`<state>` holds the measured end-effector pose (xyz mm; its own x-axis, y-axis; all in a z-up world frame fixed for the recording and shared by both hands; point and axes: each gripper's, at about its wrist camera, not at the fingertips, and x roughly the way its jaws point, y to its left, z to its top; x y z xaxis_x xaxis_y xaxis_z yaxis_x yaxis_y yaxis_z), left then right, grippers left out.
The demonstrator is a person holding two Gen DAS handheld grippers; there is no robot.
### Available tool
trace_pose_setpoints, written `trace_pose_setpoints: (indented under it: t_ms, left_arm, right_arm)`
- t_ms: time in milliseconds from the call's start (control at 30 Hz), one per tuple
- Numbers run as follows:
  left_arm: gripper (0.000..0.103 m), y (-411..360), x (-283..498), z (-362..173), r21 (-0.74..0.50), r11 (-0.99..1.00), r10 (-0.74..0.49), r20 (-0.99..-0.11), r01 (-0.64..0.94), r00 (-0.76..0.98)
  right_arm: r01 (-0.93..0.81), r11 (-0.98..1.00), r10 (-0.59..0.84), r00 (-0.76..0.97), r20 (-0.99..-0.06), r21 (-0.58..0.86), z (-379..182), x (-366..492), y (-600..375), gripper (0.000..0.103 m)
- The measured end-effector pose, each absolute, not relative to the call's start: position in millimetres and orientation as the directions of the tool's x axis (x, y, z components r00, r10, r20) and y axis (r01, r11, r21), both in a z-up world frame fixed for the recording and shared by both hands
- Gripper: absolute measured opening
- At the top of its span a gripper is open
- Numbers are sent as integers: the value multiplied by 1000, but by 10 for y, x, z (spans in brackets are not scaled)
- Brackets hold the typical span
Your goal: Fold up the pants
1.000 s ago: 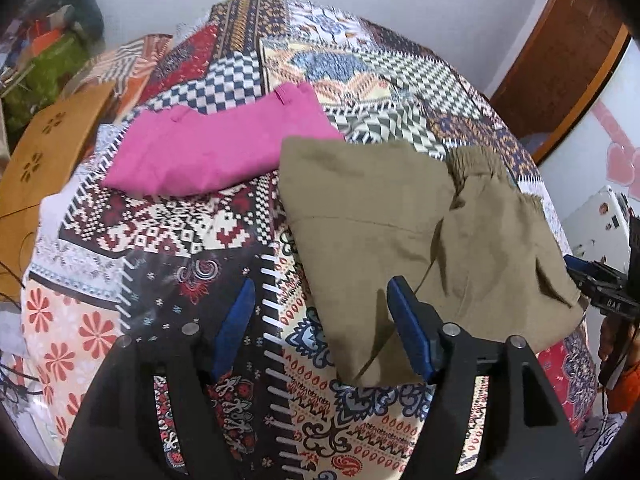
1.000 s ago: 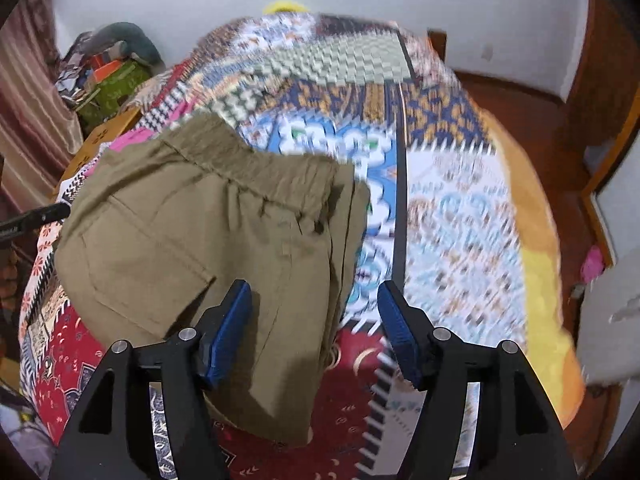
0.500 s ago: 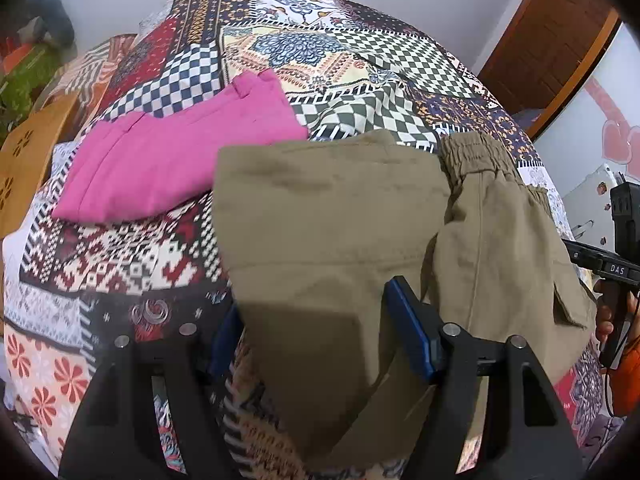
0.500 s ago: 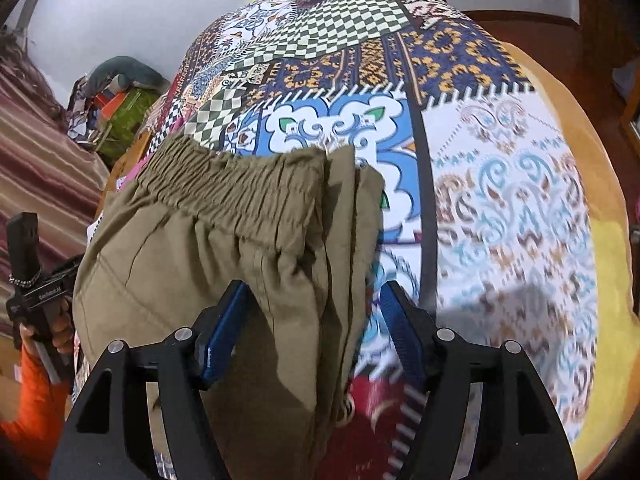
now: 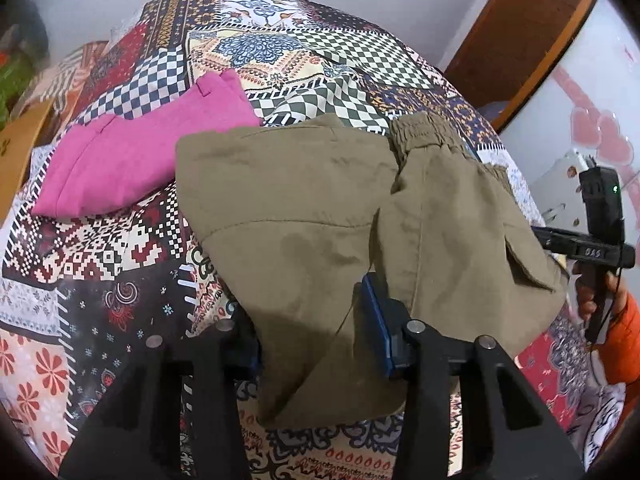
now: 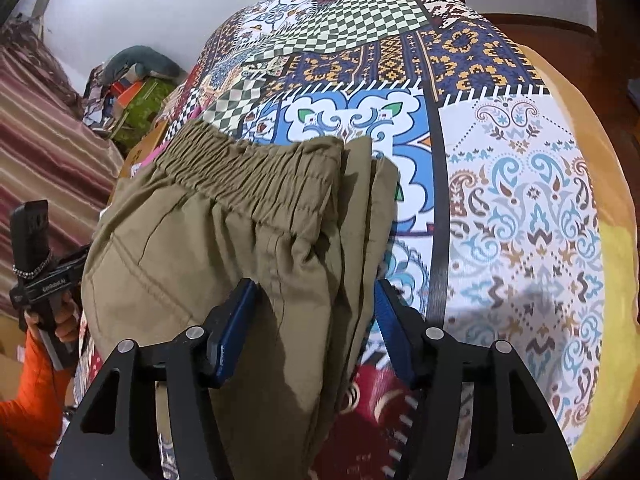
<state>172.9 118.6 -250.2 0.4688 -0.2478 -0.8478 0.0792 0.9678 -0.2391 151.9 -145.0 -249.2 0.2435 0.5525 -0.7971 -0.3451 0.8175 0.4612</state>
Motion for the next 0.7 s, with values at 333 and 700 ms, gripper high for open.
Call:
trace_pose_setpoints:
  t_ms: [333,700]
  left_arm:
    - [42,1215,2028,-2607,-274,961,-258,-846,34,468]
    - [6,1104,1996,-2301,-257,965,-241,-818,43,523]
  right_arm:
    - [-325,802,583,246,-774,501,-2548,1580,-1437,54]
    - [-339,822,558,325,-763,457,-2384,1629,-1384,19]
